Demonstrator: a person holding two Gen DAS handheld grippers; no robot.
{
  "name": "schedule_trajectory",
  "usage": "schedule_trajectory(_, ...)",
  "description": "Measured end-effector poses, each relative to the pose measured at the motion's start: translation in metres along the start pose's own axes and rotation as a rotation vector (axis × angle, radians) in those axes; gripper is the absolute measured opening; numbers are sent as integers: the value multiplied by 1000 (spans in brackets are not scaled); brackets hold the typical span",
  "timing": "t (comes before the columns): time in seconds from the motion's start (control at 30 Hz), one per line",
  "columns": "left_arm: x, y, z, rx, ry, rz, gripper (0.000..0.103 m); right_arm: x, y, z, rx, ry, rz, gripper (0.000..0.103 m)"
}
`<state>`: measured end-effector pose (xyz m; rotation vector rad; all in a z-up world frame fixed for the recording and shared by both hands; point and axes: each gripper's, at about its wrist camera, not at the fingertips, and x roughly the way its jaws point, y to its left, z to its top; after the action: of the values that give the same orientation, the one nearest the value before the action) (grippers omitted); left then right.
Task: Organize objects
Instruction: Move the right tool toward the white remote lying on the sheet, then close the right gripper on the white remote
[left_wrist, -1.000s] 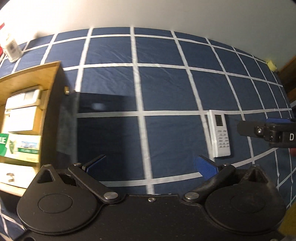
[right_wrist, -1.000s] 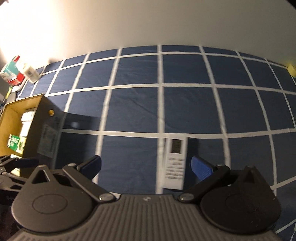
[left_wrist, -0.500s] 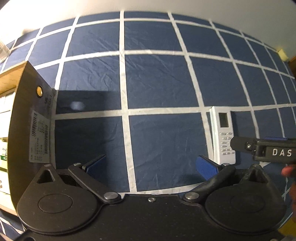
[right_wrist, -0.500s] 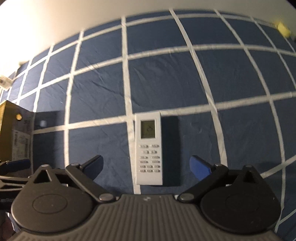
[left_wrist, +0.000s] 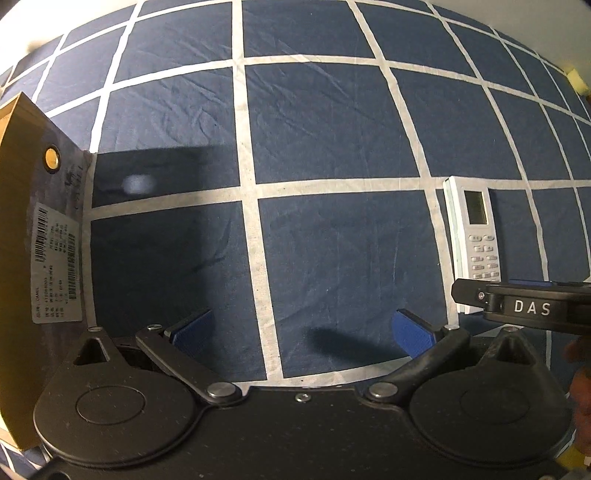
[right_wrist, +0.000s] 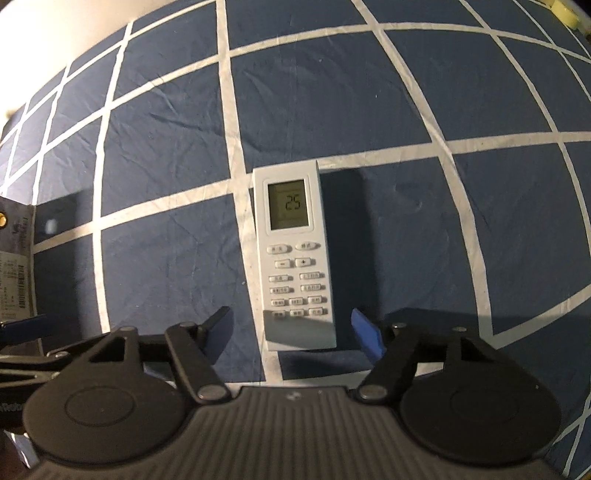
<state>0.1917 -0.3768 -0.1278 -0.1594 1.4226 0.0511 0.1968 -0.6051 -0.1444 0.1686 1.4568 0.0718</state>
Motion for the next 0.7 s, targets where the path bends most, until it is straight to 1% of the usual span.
schedule_trajectory(0.3, 4, -2, 1, 10, 11, -5, 103, 7, -5, -3, 5, 5, -64, 70)
schedule_trajectory(0.4, 6, -5, 3, 17, 15, -7, 103, 6, -14, -4, 25, 6, -66, 70)
schedule_trajectory(0.7, 11, -29, 14, 65, 13, -19, 103, -5, -49, 0, 67, -37, -140, 70)
